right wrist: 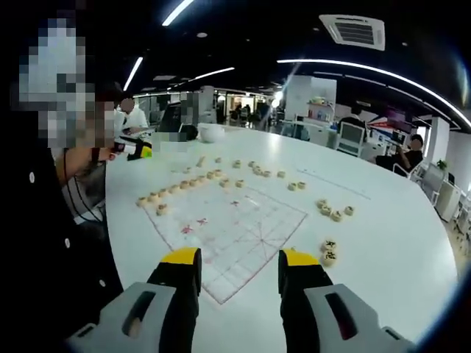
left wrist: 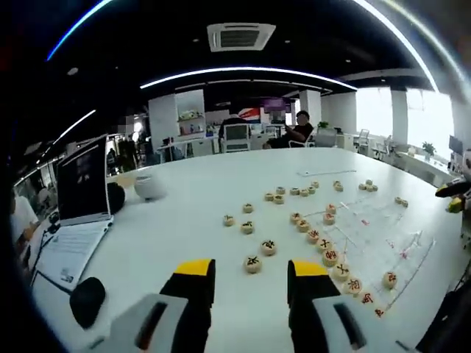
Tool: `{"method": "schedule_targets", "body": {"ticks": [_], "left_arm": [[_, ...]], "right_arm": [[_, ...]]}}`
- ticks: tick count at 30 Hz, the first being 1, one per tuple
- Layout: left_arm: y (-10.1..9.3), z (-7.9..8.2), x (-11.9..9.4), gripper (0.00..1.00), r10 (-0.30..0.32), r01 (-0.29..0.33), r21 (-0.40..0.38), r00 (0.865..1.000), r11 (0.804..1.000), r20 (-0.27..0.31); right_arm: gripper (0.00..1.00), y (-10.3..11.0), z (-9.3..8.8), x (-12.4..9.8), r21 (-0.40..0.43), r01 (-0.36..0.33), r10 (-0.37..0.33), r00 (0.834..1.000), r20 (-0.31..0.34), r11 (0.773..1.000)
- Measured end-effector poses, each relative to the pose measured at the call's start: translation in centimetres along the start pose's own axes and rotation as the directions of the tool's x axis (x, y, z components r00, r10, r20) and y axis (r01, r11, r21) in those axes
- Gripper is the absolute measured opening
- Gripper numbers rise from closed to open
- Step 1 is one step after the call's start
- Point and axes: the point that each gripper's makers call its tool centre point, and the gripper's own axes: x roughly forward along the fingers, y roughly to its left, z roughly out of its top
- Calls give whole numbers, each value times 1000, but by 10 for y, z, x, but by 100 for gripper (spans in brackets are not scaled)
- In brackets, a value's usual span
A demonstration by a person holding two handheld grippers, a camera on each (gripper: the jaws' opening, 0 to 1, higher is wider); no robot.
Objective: Pick up the chess pieces one by one and place each piece onto its starting position on the chessboard, setting the pieces on their correct points until all the chess pieces are arranged in the starting layout
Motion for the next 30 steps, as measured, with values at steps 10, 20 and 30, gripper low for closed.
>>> {"method": "schedule_targets", "body": {"ticks": [10, 20, 30], "left_arm": [[18, 30, 74, 38, -20, 23, 61, 998, 998, -52], [27, 21, 155, 34, -72, 68, -29, 982, 997, -175], [27, 8, 182, 31, -55, 54, -10, 972, 998, -226]], "right_arm": [[43, -4, -3, -5, 14, 23, -23, 1000, -1, 1000], [42, -9, -10, -12, 37, 59, -58, 998, -11, 998], [42, -13, -12, -16, 50, 83, -82, 996, -22, 995]]}}
